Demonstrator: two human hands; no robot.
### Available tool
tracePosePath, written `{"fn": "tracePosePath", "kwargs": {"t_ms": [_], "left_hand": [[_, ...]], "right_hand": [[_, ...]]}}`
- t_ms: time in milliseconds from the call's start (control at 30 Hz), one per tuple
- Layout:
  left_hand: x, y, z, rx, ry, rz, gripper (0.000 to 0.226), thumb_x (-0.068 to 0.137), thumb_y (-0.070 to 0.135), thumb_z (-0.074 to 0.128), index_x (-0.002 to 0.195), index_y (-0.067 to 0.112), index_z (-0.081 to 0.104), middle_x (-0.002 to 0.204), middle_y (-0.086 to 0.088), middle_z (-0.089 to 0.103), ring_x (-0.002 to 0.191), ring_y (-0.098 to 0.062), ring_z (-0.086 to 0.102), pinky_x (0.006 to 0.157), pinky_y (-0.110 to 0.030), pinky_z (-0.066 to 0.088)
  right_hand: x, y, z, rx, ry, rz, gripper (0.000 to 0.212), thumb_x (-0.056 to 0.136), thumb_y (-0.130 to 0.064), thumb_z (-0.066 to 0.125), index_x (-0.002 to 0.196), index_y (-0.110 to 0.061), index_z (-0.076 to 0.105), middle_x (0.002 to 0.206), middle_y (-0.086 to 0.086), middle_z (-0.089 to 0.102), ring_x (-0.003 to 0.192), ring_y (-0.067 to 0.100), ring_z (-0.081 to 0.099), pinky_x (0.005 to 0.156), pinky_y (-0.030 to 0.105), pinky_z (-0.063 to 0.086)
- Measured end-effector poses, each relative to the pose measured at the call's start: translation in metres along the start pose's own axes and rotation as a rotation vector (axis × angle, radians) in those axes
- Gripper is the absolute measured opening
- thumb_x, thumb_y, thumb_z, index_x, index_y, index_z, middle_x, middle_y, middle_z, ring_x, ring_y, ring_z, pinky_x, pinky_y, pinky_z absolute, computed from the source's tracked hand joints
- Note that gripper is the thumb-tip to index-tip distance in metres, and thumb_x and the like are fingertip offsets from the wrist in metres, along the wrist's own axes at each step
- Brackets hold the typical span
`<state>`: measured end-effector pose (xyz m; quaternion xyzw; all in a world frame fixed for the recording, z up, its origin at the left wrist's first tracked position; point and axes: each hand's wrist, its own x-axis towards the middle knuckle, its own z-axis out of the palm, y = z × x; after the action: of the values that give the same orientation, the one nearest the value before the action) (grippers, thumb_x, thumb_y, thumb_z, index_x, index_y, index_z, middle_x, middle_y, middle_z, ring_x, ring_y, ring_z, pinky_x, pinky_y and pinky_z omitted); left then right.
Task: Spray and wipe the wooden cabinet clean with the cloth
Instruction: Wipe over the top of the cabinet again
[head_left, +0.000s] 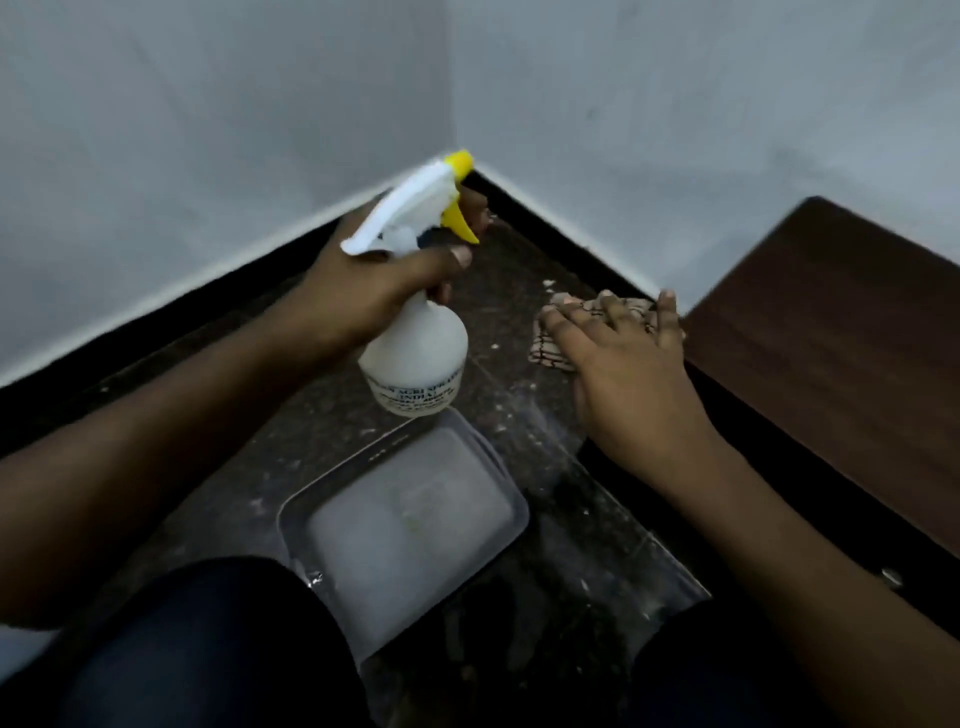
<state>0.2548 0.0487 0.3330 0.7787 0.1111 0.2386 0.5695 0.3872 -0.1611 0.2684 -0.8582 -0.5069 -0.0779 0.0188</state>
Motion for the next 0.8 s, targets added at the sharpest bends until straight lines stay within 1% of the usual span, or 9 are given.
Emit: {"fn": "tracePosePath", "kwargs": {"t_ms": [100,200,333,400,467,567,700,767,800], "left_hand": [[-0.035,-0.056,-0.018,0.031,0.092,-0.089,0.033,0.096,0.002,0.067,0.129,0.0,0.065,0.128,-0.021,0.069,0.088,-0.017,0.064,0.067,-0.036,0.054],[-0.089,-0.118,-0.033,0.126,0.3,-0.172,0.031,0.095,0.008,0.073,0.126,0.006,0.067,0.111,-0.012,0.072,0.087,-0.015,0.064,0.072,-0.039,0.052],[-0.179,-0.197,-0.038,0.197,0.643,-0.33,0.029,0.092,0.028,0.079,0.116,0.031,0.062,0.099,0.009,0.064,0.089,-0.004,0.062,0.081,-0.034,0.053],[-0.211,-0.222,-0.029,0.249,0.727,-0.452,0.043,0.087,0.048,0.077,0.122,0.032,0.056,0.102,0.02,0.059,0.091,0.004,0.06,0.081,-0.032,0.054],[-0.229,-0.24,-0.018,0.306,0.783,-0.55,0.058,0.085,0.057,0.075,0.128,0.027,0.05,0.107,0.027,0.05,0.099,0.001,0.058,0.088,-0.042,0.056],[-0.239,-0.258,-0.004,0.315,0.836,-0.633,0.067,0.087,0.048,0.078,0.133,0.014,0.043,0.13,0.0,0.04,0.116,-0.024,0.052,0.101,-0.055,0.049],[-0.253,-0.273,0.009,0.326,0.818,-0.697,0.07,0.087,0.039,0.082,0.133,0.006,0.04,0.133,-0.015,0.041,0.114,-0.032,0.052,0.099,-0.053,0.048],[-0.263,-0.276,0.013,0.346,0.808,-0.696,0.07,0.086,0.032,0.084,0.133,0.005,0.04,0.13,-0.02,0.048,0.112,-0.027,0.059,0.098,-0.042,0.05],[-0.266,-0.277,0.015,0.346,0.8,-0.668,0.069,0.086,0.027,0.086,0.133,0.006,0.039,0.127,-0.014,0.052,0.107,-0.012,0.064,0.093,-0.024,0.051]], "right_hand": [[0.027,-0.032,0.009,0.178,-0.06,-0.066,0.051,0.092,-0.016,0.06,0.141,-0.026,0.052,0.131,0.004,0.067,0.113,0.037,0.059,0.093,0.05,0.042],[0.062,-0.068,0.044,0.412,-0.355,-0.115,0.025,0.098,-0.02,0.056,0.123,-0.016,0.059,0.119,0.016,0.069,0.107,0.038,0.063,0.072,0.033,0.037],[0.089,-0.139,0.12,0.459,-0.691,-0.154,0.027,0.1,-0.016,0.058,0.125,-0.007,0.064,0.129,0.017,0.067,0.117,0.033,0.063,0.085,0.031,0.049],[0.087,-0.162,0.158,0.506,-0.797,-0.148,0.03,0.097,-0.008,0.057,0.127,-0.004,0.065,0.127,0.017,0.068,0.116,0.033,0.064,0.089,0.03,0.051],[0.085,-0.173,0.19,0.558,-0.88,-0.138,0.03,0.097,-0.005,0.056,0.125,-0.002,0.065,0.122,0.017,0.07,0.113,0.032,0.067,0.094,0.035,0.056],[0.081,-0.179,0.229,0.611,-0.975,-0.141,0.026,0.099,-0.009,0.06,0.124,-0.003,0.063,0.121,0.015,0.07,0.11,0.029,0.068,0.092,0.043,0.058],[0.068,-0.169,0.274,0.402,-1.01,-0.195,0.032,0.099,-0.015,0.059,0.129,-0.004,0.054,0.129,0.018,0.062,0.113,0.034,0.061,0.085,0.036,0.05],[0.058,-0.165,0.29,0.268,-1.013,-0.201,0.03,0.1,-0.015,0.054,0.128,-0.004,0.051,0.128,0.023,0.06,0.112,0.038,0.061,0.082,0.037,0.048],[0.055,-0.163,0.295,0.247,-1.004,-0.191,0.029,0.1,-0.014,0.053,0.127,-0.004,0.05,0.127,0.024,0.06,0.112,0.038,0.061,0.08,0.036,0.046]]}}
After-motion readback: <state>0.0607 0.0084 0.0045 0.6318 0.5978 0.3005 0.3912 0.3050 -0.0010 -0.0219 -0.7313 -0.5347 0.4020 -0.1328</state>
